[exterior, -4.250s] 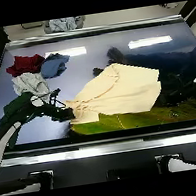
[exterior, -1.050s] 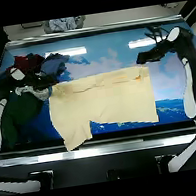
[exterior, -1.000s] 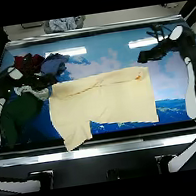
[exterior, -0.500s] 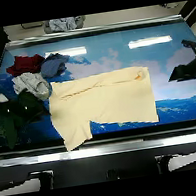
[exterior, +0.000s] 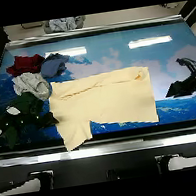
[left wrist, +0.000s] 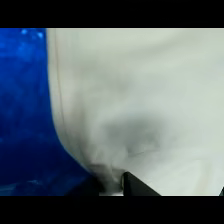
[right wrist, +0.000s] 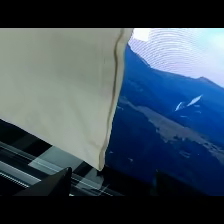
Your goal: Fold the shirts.
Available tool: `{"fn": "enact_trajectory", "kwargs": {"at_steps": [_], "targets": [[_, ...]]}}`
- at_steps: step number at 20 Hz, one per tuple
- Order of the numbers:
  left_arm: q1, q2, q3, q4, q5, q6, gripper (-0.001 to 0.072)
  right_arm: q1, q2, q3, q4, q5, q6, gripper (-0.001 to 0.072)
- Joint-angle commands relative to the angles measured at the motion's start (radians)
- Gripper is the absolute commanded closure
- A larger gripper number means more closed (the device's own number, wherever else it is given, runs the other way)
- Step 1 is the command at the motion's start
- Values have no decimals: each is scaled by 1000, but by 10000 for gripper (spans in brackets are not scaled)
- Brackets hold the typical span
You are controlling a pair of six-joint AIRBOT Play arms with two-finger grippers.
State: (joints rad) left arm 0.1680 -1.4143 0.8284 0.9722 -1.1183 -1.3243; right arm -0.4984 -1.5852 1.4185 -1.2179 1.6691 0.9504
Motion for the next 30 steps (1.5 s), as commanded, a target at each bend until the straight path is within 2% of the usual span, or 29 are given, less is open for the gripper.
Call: {"fn": "enact_trajectory", "kwargs": {"at_steps": [1, 2, 7, 12, 14, 15, 16, 17, 20, 23, 24, 26, 29, 30], "targets": [[-14, -11, -8, -5, 62, -2, 639, -1, 55, -169, -23, -71, -29, 78], [-13, -10, -6, -5, 62, -2, 681, -1, 69, -219, -6, -84, -29, 78], [-14, 16, 7, -5, 63, 20, 682, -1, 106, -475, 134, -189, -65, 79], [-14, 56, 8, -5, 63, 20, 681, -1, 106, -591, 195, -309, -52, 85], [-14, 60, 8, -5, 62, 20, 682, 35, 106, -614, 204, -339, -52, 125], [-14, 61, 8, -5, 61, 20, 681, 72, 105, -615, 199, -363, -52, 241], [-14, 62, 8, -5, 61, 20, 682, 105, 106, -607, 200, -390, -47, 525], [-13, 69, 13, -3, 61, 21, 682, 126, 107, -589, 200, -396, -32, 675], [-5, 142, 107, 4, 37, 31, 684, 141, 166, -464, 198, -358, -58, 678], [-5, 293, 333, 7, 27, 26, 684, 140, 313, -192, 181, -332, -84, 678], [-5, 352, 444, 6, 28, -7, 684, 140, 376, -68, 182, -351, -83, 678], [-5, 454, 687, 6, 58, -85, 684, 140, 506, 185, 176, -438, -80, 677], [-5, 571, 1012, 30, 197, -90, 685, 140, 700, 463, 67, -640, -73, 678], [-6, 599, 1081, 30, 196, -90, 685, 140, 756, 518, 20, -666, -39, 678]]}}
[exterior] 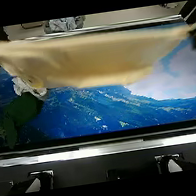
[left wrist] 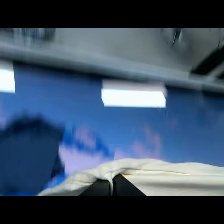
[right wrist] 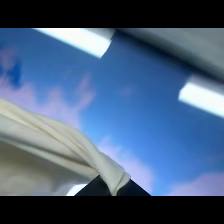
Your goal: Fold the shirts.
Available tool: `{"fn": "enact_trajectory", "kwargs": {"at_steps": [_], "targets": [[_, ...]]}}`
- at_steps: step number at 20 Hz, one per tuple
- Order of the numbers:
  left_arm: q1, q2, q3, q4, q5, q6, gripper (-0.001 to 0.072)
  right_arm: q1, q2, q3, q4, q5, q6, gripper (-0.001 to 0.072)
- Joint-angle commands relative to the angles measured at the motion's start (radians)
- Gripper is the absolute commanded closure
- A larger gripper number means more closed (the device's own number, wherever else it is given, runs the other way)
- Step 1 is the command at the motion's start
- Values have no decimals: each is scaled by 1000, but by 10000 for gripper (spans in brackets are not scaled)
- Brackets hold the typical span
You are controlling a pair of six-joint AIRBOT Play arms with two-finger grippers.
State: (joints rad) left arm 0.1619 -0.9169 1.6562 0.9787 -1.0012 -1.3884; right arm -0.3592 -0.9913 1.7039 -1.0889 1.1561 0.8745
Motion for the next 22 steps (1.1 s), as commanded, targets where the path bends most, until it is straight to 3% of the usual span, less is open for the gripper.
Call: {"fn": "enact_trajectory", "kwargs": {"at_steps": [1, 3, 9, 13, 18, 20, 22], "targets": [[1, 127, 304, 23, 75, -37, 685, 2, 204, 264, -152, -148, 74, 678], [1, 164, 344, 25, 79, -79, 686, 1, 262, 281, -206, -106, 111, 678], [1, 184, 350, 28, 61, -98, 686, 1, 288, 281, -243, -8, 140, 678], [1, 154, 350, 98, -26, -138, 687, 1, 235, 281, -278, 113, 166, 679], [-3, -91, 268, 174, -417, -121, 684, 3, -98, 247, -194, 522, 127, 679], [-16, -214, 131, 174, -436, -66, 684, 36, -277, 177, -225, 606, 122, 679], [-32, -336, -18, 175, -390, -37, 684, 112, -428, 93, -300, 546, 116, 679]]}}
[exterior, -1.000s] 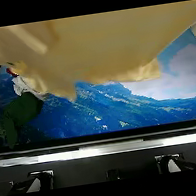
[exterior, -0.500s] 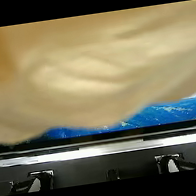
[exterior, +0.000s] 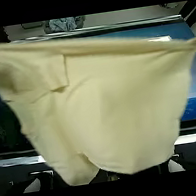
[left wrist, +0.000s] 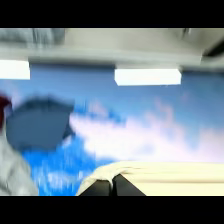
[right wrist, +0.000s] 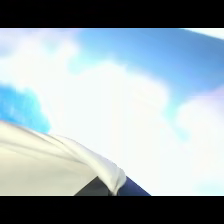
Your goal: Fold the shirts.
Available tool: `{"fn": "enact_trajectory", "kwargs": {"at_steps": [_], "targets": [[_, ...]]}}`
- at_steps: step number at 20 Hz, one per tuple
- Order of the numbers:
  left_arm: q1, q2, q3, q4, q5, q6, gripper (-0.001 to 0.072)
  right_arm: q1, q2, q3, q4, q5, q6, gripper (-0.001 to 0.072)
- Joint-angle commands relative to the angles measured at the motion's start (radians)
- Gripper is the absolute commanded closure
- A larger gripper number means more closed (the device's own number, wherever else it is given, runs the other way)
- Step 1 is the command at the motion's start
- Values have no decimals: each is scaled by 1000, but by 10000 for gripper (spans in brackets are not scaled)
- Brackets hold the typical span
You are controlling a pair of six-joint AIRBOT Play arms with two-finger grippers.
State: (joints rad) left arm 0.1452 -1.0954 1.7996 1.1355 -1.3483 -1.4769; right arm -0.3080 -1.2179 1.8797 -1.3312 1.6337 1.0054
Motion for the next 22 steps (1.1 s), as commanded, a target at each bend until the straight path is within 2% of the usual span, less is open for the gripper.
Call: {"fn": "enact_trajectory", "kwargs": {"at_steps": [1, 4, 6, 8, 10, 12, 14, 15, 17, 19, 20, 22], "targets": [[-24, -224, -225, 18, 3, 58, 684, 92, -270, -108, -62, 8, -14, 679], [-51, -417, -272, 16, 134, 64, 684, 132, -455, -113, -53, -270, 46, 678], [-66, -516, -257, 5, 254, 64, 684, 132, -521, -113, -37, -444, 116, 678], [-74, -583, -244, -40, 371, 64, 684, 132, -564, -113, -3, -600, 122, 678], [-84, -624, -244, -56, 466, 64, 684, 132, -591, -113, 26, -726, 121, 678], [-90, -646, -243, -54, 501, 65, 684, 132, -610, -113, 41, -777, 121, 678], [-84, -641, -241, -54, 484, 115, 684, 132, -608, -108, 36, -734, 106, 678], [-76, -634, -229, -53, 433, 135, 684, 132, -601, -98, 25, -670, 77, 677], [-62, -620, -210, -32, 275, 135, 684, 132, -575, -93, -13, -476, 38, 677], [-58, -612, -210, 55, 92, 113, 684, 132, -565, -97, -68, -234, 37, 677], [-60, -612, -216, 90, 10, 89, 684, 132, -566, -113, -76, -164, 37, 677], [-69, -612, -257, 112, -72, 69, 684, 132, -566, -170, -75, -130, 37, 678]]}}
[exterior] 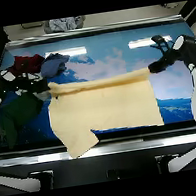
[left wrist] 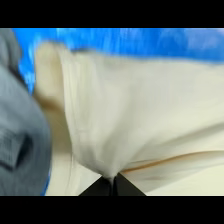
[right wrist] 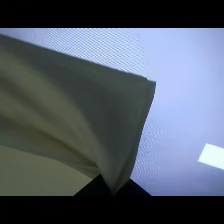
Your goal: Fold the shirts.
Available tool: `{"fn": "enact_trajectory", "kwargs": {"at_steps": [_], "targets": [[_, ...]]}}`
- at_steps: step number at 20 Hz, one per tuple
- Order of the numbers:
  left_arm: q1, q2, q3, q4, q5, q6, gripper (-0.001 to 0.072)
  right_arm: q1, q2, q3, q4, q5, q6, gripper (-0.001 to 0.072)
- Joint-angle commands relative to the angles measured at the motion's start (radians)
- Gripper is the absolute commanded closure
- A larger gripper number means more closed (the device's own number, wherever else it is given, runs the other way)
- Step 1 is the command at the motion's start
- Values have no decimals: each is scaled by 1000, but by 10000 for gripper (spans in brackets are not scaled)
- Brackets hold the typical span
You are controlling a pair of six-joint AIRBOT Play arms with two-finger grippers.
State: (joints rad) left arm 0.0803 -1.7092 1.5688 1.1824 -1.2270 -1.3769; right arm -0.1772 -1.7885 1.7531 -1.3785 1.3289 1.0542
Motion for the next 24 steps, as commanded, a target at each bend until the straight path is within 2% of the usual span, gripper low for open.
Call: {"fn": "enact_trajectory", "kwargs": {"at_steps": [1, 7, 8, 9, 10, 11, 12, 14, 15, 16, 17, 20, 21, 24], "targets": [[-7, 2, -55, 65, -198, -48, 684, 1, 5, -71, -24, 163, -11, 678], [-18, -4, -130, 64, -196, -136, 681, 1, -16, -132, -10, 167, 14, 677], [-18, -4, -129, 59, -196, -148, 635, 1, -14, -132, -10, 161, 31, 665], [-14, 0, -124, 56, -201, -150, 442, 1, -4, -132, -11, 153, 44, 491], [-9, 6, -110, 57, -223, -150, 278, 1, 14, -132, -11, 164, 40, 239], [2, 19, -90, 57, -251, -144, 257, -2, 47, -132, -14, 186, -13, 63], [15, 40, -76, 57, -274, -138, 251, -13, 78, -132, -27, 222, -55, 38], [42, 111, -88, 56, -297, -133, 237, -92, 131, -132, -27, 317, -41, 49], [51, 158, -123, 56, -298, -115, 238, -143, 149, -135, -11, 365, -41, 90], [57, 210, -189, 57, -298, -84, 237, -187, 171, -152, -6, 379, -41, 94], [61, 259, -280, 56, -288, -63, 237, -223, 203, -194, -7, 371, -41, 123], [69, 417, -669, 30, -171, -49, 237, -285, 307, -399, -29, 290, -58, 123], [70, 458, -777, 8, -135, -21, 237, -290, 328, -451, -28, 266, -63, 123], [69, 531, -971, -104, -77, 42, 237, -287, 343, -531, -19, 249, -65, 122]]}}
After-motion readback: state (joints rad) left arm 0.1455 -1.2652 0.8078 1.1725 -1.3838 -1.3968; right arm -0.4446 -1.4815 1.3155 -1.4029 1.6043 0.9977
